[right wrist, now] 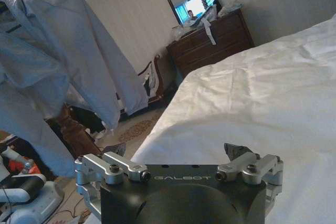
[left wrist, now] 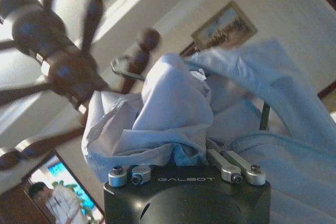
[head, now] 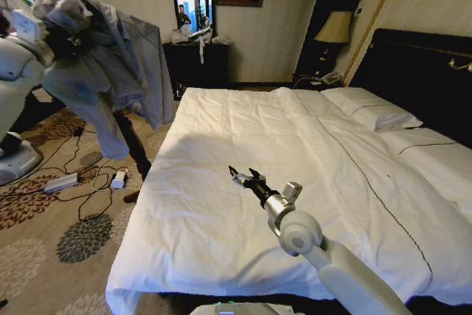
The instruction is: Pick up the clothes from the bed and hang them on the clothes hanger.
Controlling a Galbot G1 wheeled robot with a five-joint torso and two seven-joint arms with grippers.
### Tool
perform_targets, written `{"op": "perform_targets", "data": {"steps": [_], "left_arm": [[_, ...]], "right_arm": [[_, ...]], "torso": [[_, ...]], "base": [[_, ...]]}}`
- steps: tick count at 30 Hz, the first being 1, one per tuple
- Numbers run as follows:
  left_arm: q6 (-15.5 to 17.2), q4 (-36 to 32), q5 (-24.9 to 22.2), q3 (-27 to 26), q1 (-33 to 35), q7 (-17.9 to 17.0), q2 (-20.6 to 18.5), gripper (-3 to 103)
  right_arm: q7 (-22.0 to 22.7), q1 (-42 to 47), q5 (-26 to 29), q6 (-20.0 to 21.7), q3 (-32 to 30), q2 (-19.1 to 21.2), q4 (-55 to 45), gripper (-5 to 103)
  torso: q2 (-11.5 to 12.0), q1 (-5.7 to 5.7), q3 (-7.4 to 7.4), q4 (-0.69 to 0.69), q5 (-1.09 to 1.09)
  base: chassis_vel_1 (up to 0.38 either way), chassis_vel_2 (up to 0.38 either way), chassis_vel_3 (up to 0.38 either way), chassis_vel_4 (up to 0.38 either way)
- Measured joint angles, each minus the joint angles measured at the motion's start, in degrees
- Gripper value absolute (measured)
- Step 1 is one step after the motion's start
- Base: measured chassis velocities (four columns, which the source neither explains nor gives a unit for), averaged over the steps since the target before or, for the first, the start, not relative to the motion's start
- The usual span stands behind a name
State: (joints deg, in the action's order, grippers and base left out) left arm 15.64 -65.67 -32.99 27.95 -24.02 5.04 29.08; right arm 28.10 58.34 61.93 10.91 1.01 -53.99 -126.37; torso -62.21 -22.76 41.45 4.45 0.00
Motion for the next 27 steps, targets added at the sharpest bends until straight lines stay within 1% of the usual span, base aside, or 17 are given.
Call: {"op": "perform_targets", "data": {"steps": [5, 6, 10, 15, 20, 22, 23, 27], "left_arm": [[0.93, -1.23, 0.23, -1.15, 2.72, 0.16, -1.12, 20], [0.93, -1.23, 0.23, -1.15, 2.72, 0.16, -1.12, 20], [0.97, -0.82, 0.32, -0.77, 2.38, 1.96, -1.25, 20], [1.19, -0.21, 0.16, -0.11, 1.19, 2.42, -0.70, 20], [1.64, 0.80, -0.23, -0.05, 0.41, 1.36, 0.04, 20], [1.68, 1.53, -0.37, -0.03, 0.05, 0.97, 0.44, 20], [1.68, 1.83, -0.39, 0.04, -0.21, 0.93, 0.65, 20], [1.71, 1.92, -0.42, 0.41, -0.76, 0.93, 0.76, 20]], "right_arm": [[-0.01, 1.30, -0.93, -0.06, -0.25, -0.51, 0.22, 100], [-0.01, 1.30, -0.93, -0.06, -0.25, -0.51, 0.22, 100], [-0.06, 2.10, -1.93, -0.15, -0.20, -1.33, 0.70, 100], [-0.09, 2.02, -1.98, -0.16, -0.15, -1.48, 0.76, 100], [-0.09, 2.11, -1.98, -0.17, -0.31, -1.48, 0.76, 100], [-0.09, 2.15, -1.99, -0.18, -0.31, -1.53, 0.76, 100], [-0.10, 2.15, -2.00, -0.18, -0.31, -1.58, 0.80, 100], [-0.10, 2.10, -2.00, -0.20, -0.31, -1.75, 0.87, 100]], "torso": [[0.00, -0.01, 0.00, 0.02, -0.01], [0.00, -0.01, 0.00, 0.02, -0.01], [0.00, 0.00, 0.00, 0.04, 0.01], [0.00, -0.01, 0.00, 0.03, 0.00], [0.00, -0.01, 0.00, 0.05, 0.00], [0.00, -0.01, 0.00, 0.02, 0.00], [0.00, -0.01, 0.00, 0.00, 0.00], [0.00, -0.01, 0.01, 0.01, 0.00]], "base": [[0.000, 0.000, 0.000, 0.000], [0.000, 0.000, 0.000, 0.000], [0.000, 0.000, 0.000, 0.000], [0.000, 0.000, 0.000, 0.000], [0.000, 0.000, 0.000, 0.000], [0.000, 0.000, 0.000, 0.000], [0.000, 0.000, 0.000, 0.000], [0.000, 0.000, 0.000, 0.000]]}}
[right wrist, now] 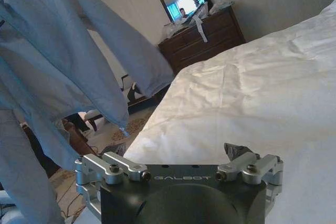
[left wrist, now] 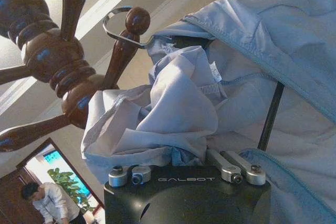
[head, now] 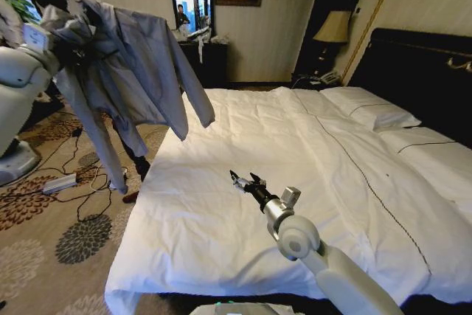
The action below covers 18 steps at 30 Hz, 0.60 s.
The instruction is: Pick up the clothes from the bed and hang them on the clothes hanger.
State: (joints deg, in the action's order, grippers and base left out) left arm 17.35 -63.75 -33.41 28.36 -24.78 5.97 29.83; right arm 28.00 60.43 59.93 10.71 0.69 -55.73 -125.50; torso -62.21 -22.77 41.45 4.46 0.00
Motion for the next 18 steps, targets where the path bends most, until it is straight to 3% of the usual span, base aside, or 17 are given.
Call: {"op": "perform_targets", "data": {"steps": [10, 18], "left_arm": [[2.48, 0.89, 0.07, 1.71, -3.33, 0.37, -0.09, 20], [6.49, 1.06, -0.62, 3.90, -5.99, 2.40, -0.14, 20]], "right_arm": [[0.00, -0.05, 0.36, -0.04, 0.02, -0.14, -0.20, 100], [0.10, 0.81, 0.95, -0.04, -0.25, -0.17, -1.34, 100]], "torso": [[0.00, 0.00, 0.00, 0.00, -0.01], [0.00, 0.00, -0.01, 0.00, 0.00]], "base": [[0.000, 0.000, 0.000, 0.000], [0.000, 0.000, 0.000, 0.000]]}}
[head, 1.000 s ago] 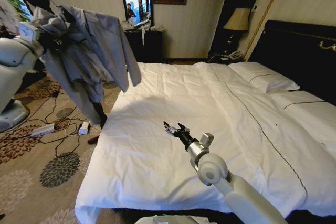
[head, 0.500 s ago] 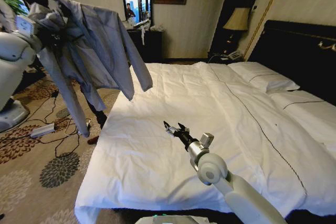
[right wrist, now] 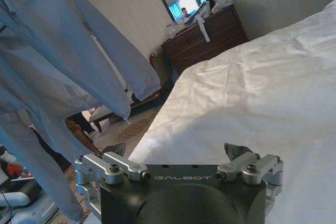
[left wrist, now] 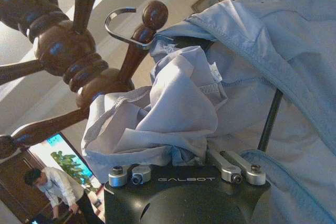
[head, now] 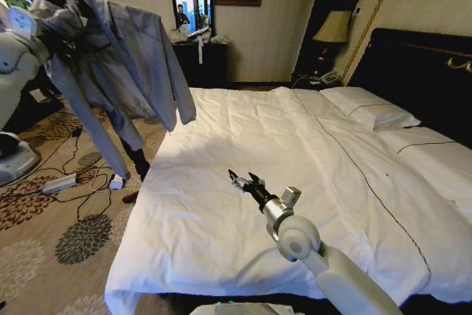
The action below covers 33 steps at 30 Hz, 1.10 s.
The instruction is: Pick up the clothes from the bed and hang them on the clothes hanger.
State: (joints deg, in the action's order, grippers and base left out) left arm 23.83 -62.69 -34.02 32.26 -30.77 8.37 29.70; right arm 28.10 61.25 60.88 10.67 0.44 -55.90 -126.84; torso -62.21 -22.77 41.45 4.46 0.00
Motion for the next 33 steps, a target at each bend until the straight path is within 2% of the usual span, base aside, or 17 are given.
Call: {"op": "perform_targets", "data": {"steps": [7, 10, 17, 21, 27, 31, 32, 33], "left_arm": [[2.87, -1.34, -1.11, 1.34, -1.44, 1.00, -1.25, 20], [3.97, -1.48, -1.51, 2.84, -2.86, 2.84, -1.82, 20], [4.18, -1.12, -2.42, 6.49, -5.23, 5.85, -2.20, 20], [2.71, -0.80, -2.66, 7.35, -5.90, 6.50, -2.31, 20], [2.24, -2.70, -3.83, 7.86, -6.06, 5.76, -3.35, 20], [3.32, -6.15, -5.87, 8.36, -6.02, 3.04, -5.13, 18], [3.68, -7.05, -6.44, 8.38, -5.89, 2.43, -5.63, 23], [3.68, -7.05, -6.44, 8.38, -5.89, 2.43, -5.63, 23]], "right_arm": [[0.02, 1.17, -0.24, 0.00, -0.61, 0.44, -0.82, 100], [0.04, 1.42, -0.24, -0.01, -0.87, 0.54, -1.26, 100], [0.26, 2.69, 0.36, 0.00, -1.60, 0.92, -3.04, 100], [0.27, 4.78, 0.18, 0.03, -3.16, 1.56, -4.06, 100], [0.25, 7.02, -0.18, 0.10, -4.68, 2.00, -5.17, 100], [0.20, 8.65, -0.74, 0.19, -5.44, 2.09, -5.78, 100], [0.17, 9.00, -0.91, 0.21, -5.56, 2.10, -5.87, 100], [0.17, 9.00, -0.91, 0.21, -5.56, 2.10, -5.87, 100]], "torso": [[0.00, 0.00, 0.00, 0.01, 0.00], [0.00, 0.00, 0.00, -0.01, 0.00], [0.00, 0.01, 0.00, -0.01, 0.00], [0.00, 0.01, 0.00, 0.01, 0.00], [0.00, 0.01, 0.00, 0.01, 0.00], [0.00, 0.01, 0.00, 0.03, 0.00], [0.00, 0.01, 0.00, 0.03, 0.01], [0.00, 0.01, 0.00, 0.03, 0.01]], "base": [[0.000, 0.000, 0.000, 0.000], [0.000, 0.000, 0.000, 0.000], [0.000, 0.000, 0.000, 0.000], [0.000, 0.000, 0.000, 0.000], [0.000, 0.000, 0.000, 0.000], [0.000, 0.000, 0.000, 0.000], [0.000, 0.000, 0.000, 0.000], [0.000, 0.000, 0.000, 0.000]]}}
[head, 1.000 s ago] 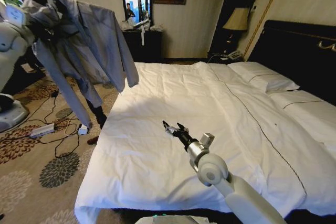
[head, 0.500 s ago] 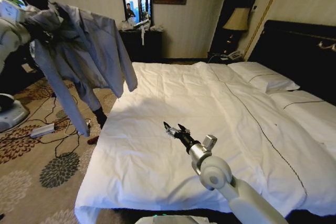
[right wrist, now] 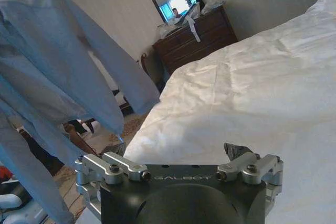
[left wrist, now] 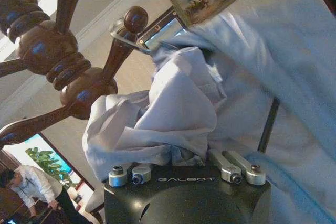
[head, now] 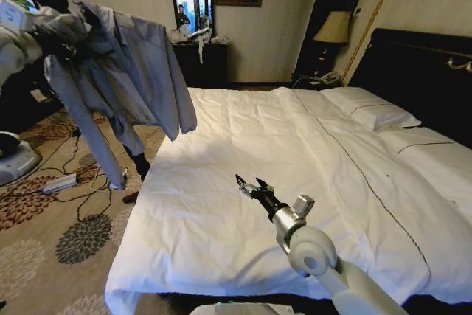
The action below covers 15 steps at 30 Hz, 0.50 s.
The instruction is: Pick up the clothes from the bed and hang them on the clothes hanger.
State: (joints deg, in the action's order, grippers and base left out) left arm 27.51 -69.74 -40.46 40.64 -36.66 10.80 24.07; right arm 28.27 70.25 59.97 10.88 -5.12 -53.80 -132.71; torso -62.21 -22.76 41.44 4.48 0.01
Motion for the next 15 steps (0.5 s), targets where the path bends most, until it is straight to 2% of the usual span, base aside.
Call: {"op": "perform_targets", "data": {"steps": [3, 4, 7, 8, 9, 13, 14, 15], "left_arm": [[0.96, -3.23, -1.87, -0.52, 1.23, -2.10, -1.84, 39], [0.96, -3.23, -1.87, -0.52, 1.23, -2.10, -1.84, 39], [1.40, -5.07, -3.05, -2.55, 3.36, -3.05, -3.19, 55], [1.40, -5.07, -3.05, -2.55, 3.36, -3.05, -3.19, 55], [1.37, -5.40, -3.08, -4.12, 4.47, -3.15, -3.58, 55], [-0.09, -9.07, -3.54, -11.47, 11.98, -4.00, -6.42, 77], [-0.09, -9.07, -3.54, -11.47, 11.98, -4.00, -6.42, 77], [-0.33, -10.57, -3.84, -13.14, 14.03, -4.18, -7.43, 82]], "right_arm": [[-0.11, 1.34, -0.60, 0.06, -0.28, -0.04, -0.28, 100], [-0.11, 1.34, -0.60, 0.06, -0.28, -0.04, -0.28, 100], [-0.23, 2.40, -1.41, 0.14, -0.17, -0.50, -0.29, 100], [-0.23, 2.40, -1.41, 0.14, -0.17, -0.50, -0.29, 100], [-0.27, 2.69, -1.67, 0.15, -0.06, -0.64, -0.29, 100], [-0.51, 4.03, -2.84, 0.18, 0.44, -1.03, -0.05, 100], [-0.51, 4.03, -2.84, 0.18, 0.44, -1.03, -0.05, 100], [-0.55, 4.06, -2.93, 0.18, 0.48, -0.99, -0.01, 100]], "torso": [[0.00, 0.00, 0.00, -0.03, -0.01], [0.00, 0.00, 0.00, -0.03, -0.01], [0.00, 0.00, 0.00, -0.01, 0.00], [0.00, 0.00, 0.00, -0.01, 0.00], [0.00, 0.00, 0.00, 0.00, -0.01], [0.00, 0.00, 0.00, -0.02, -0.02], [0.00, 0.00, 0.00, -0.02, -0.02], [0.00, 0.00, 0.00, -0.01, -0.01]], "base": [[0.000, 0.000, 0.000, 0.000], [0.000, 0.000, 0.000, 0.000], [0.000, 0.000, 0.000, 0.000], [0.000, 0.000, 0.000, 0.000], [0.000, 0.000, 0.000, 0.000], [0.000, 0.000, 0.000, 0.000], [0.000, 0.000, 0.000, 0.000], [0.000, 0.000, 0.000, 0.000]]}}
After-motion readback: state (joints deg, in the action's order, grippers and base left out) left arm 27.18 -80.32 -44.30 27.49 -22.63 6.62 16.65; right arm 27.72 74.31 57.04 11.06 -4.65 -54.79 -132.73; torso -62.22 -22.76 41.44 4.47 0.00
